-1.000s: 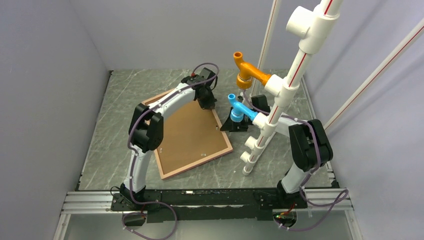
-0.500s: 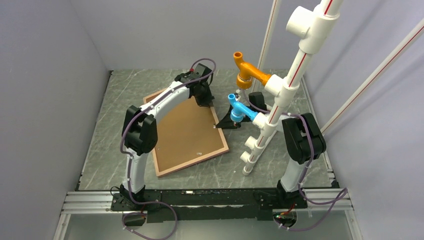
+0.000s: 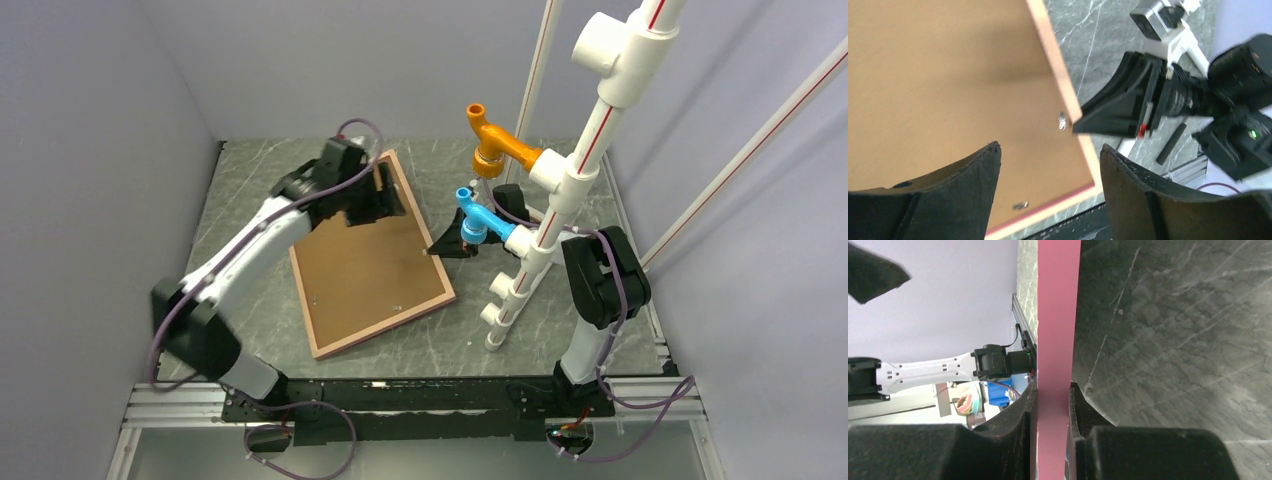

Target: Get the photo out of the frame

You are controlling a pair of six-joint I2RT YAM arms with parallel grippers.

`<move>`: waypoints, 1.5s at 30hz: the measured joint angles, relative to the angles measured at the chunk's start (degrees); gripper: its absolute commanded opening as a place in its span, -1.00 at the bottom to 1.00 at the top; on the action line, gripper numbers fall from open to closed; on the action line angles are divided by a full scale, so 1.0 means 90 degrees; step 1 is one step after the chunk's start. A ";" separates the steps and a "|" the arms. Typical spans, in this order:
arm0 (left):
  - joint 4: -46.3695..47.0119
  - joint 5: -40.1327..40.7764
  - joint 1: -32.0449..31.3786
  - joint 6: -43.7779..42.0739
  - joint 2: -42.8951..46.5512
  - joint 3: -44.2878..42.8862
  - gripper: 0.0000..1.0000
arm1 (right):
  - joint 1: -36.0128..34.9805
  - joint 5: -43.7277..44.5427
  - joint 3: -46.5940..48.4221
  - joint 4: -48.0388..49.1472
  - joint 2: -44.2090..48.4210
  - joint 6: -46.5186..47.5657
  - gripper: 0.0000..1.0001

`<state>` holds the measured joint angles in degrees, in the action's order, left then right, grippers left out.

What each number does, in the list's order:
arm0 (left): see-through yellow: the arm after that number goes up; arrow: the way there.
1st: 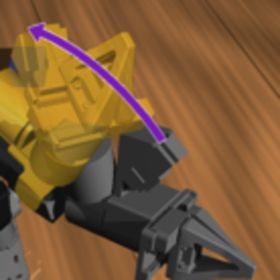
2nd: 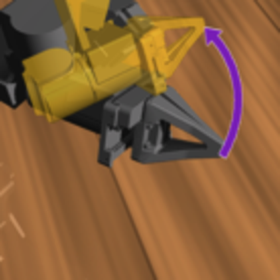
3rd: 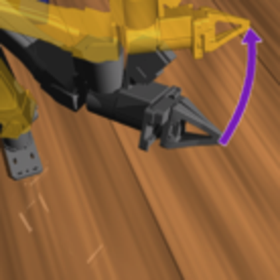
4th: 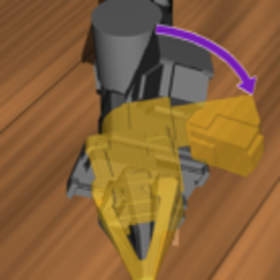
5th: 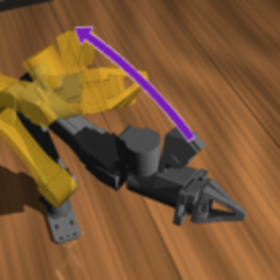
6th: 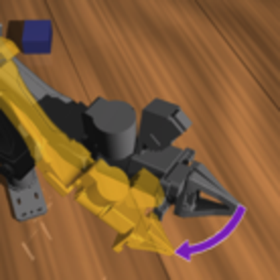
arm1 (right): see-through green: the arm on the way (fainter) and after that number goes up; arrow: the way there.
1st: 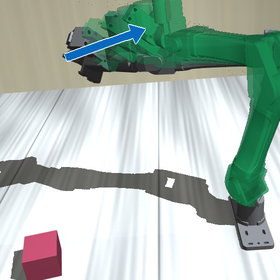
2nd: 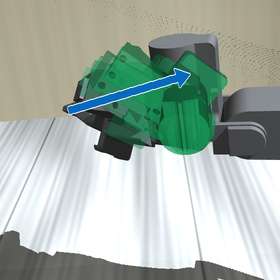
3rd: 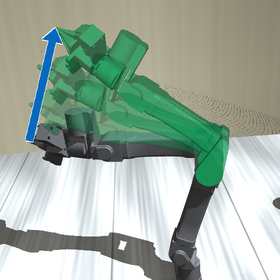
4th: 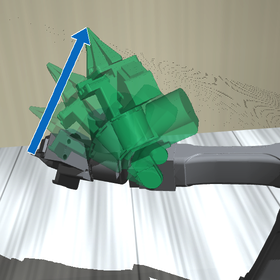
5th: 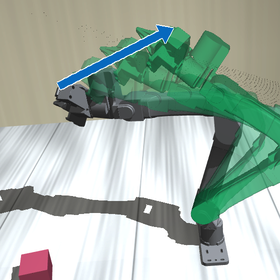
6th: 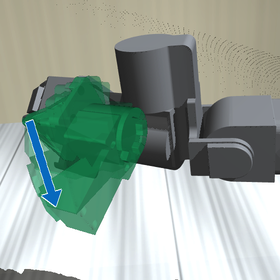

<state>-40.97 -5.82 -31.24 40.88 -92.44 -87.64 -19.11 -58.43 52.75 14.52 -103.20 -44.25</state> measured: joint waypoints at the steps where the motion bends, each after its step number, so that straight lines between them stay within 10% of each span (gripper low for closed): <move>1: 0.0049 -0.0041 0.0085 -0.0097 0.0423 0.0299 0.52 | 0.0000 0.0022 0.0000 -0.0051 0.0002 0.0015 -1.00; 12: 0.0763 -0.0158 0.0175 -0.1183 0.5435 0.3944 0.79 | -0.0073 0.0515 -0.0002 -0.0134 0.0318 -0.0488 -1.00; 20: 0.0974 0.0209 -0.0942 -0.1591 0.6914 0.5440 0.99 | -0.0209 0.1059 0.0041 -0.0359 0.0673 -0.0777 -1.00; 32: 0.1120 0.4252 -0.5178 -0.2472 0.4158 0.4218 0.99 | -0.0347 0.1836 0.0175 -0.0804 0.1056 -0.1280 -1.00; 45: -0.0134 0.6579 -0.4932 -0.1824 0.0330 0.2759 0.99 | -0.0491 0.2171 0.0219 -0.0906 0.1192 -0.1571 -1.00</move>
<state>-42.17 53.39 -75.64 24.47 -89.47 -62.81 -23.53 -38.89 54.72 6.37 -92.47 -58.39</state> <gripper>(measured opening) 0.994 0.226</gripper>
